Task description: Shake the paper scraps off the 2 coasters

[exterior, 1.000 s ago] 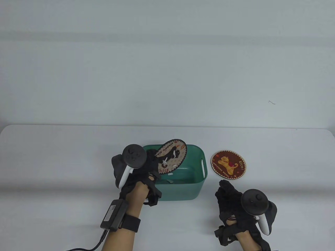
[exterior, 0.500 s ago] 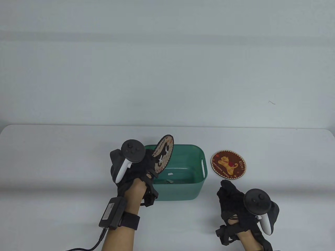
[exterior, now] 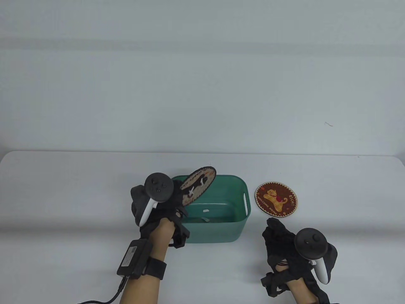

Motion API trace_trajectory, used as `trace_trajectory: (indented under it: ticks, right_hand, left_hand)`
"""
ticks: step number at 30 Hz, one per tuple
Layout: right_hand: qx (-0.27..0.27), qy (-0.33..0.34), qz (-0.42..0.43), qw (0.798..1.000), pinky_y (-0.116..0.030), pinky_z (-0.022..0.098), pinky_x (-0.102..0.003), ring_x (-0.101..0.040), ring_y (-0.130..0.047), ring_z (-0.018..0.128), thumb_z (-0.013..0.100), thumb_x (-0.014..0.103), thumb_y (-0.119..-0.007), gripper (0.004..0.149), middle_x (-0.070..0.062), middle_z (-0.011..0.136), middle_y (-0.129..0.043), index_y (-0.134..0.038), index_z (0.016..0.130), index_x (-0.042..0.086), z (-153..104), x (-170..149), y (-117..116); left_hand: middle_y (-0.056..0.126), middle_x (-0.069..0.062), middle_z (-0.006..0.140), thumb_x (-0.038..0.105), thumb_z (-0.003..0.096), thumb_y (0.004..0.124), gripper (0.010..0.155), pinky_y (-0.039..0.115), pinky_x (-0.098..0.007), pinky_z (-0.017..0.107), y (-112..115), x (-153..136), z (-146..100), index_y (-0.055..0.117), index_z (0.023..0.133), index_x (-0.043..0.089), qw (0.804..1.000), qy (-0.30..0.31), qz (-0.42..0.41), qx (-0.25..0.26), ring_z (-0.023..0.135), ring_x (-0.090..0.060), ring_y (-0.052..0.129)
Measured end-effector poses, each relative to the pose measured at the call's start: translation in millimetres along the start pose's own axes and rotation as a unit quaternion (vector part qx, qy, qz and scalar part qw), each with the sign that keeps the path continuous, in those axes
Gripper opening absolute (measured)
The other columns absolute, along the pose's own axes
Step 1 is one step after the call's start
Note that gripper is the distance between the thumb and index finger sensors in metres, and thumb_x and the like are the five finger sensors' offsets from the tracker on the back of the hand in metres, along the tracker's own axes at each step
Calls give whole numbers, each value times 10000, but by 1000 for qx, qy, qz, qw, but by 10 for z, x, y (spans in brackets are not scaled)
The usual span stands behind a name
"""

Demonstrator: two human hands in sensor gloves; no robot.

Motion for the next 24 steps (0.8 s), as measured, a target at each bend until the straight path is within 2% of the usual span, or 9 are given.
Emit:
trace_trajectory:
  ticks: [2,5,8,10,13,16,18,21,24]
  right_hand:
    - [1,-1,2,1000,-630,537,-463,-278,-784,658,458,351,-708,526,-103,859,-719,-503,914,189,0,-1,-3]
    - [5,0,0,1000,-631,536,-464,-280,-785,656,457,353,-708,525,-105,857,-722,-507,914,187,5,-1,-11]
    - [8,-2,0,1000,-630,537,-466,-282,-785,658,458,354,-707,525,-105,857,-723,-508,914,188,6,-8,-18]
    - [12,-5,-4,1000,-630,538,-466,-282,-784,658,458,354,-707,522,-106,857,-723,-512,912,187,12,-15,-25]
    - [15,-8,-3,1000,-629,540,-467,-284,-783,661,458,358,-707,525,-108,859,-722,-510,914,186,13,-30,-28]
    - [16,-10,-3,1000,-628,541,-468,-286,-782,663,459,358,-708,525,-109,859,-721,-511,913,186,14,-34,-26]
    - [18,-11,-5,1000,-627,542,-469,-286,-781,666,459,359,-707,526,-108,861,-719,-509,914,186,14,-36,-30]
    - [20,-12,-7,1000,-627,544,-471,-288,-780,669,458,359,-708,526,-108,861,-720,-510,914,186,19,-38,-31]
    - [24,-14,-10,1000,-624,547,-473,-291,-778,675,458,362,-710,526,-108,863,-718,-514,914,188,24,-51,-42]
  left_hand:
    - [897,-181,710,246,439,782,429,928,-377,289,-220,1,-81,749,842,103,980,38,-45,188,447,-331,1037]
    - [843,-159,733,271,479,746,430,897,-348,315,-33,-7,4,677,875,118,1000,2,-19,23,466,-285,1002]
    - [905,-191,679,239,428,796,430,922,-388,264,-218,75,-56,764,827,85,982,47,-41,181,413,-334,1036]
    - [823,-151,776,268,481,740,432,884,-381,373,-10,78,19,671,884,132,1000,8,-7,22,538,-328,976]
    - [874,-153,749,260,436,774,434,909,-399,349,-202,150,-66,738,848,129,980,50,-9,191,517,-354,1008]
    - [799,-134,804,282,493,727,432,874,-377,405,76,101,61,644,899,157,1000,0,3,-17,578,-325,962]
    - [873,-145,736,280,451,763,430,911,-373,332,-146,105,-29,723,854,135,984,43,-38,170,496,-323,1016]
    - [854,-150,730,290,478,750,427,899,-362,330,58,58,82,691,868,126,1000,7,-23,11,489,-303,1007]
    - [869,-144,729,293,466,755,430,908,-362,325,-51,55,15,710,863,135,988,55,-80,116,484,-309,1017]
Point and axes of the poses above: the tracker on the back of each hand, its own x axis roughly to the thumb side, its own z axis roughly from the wrist to the fingertips, y = z × x, the point moved 5 cm from there along z, roughly from the wrist to the fingertips
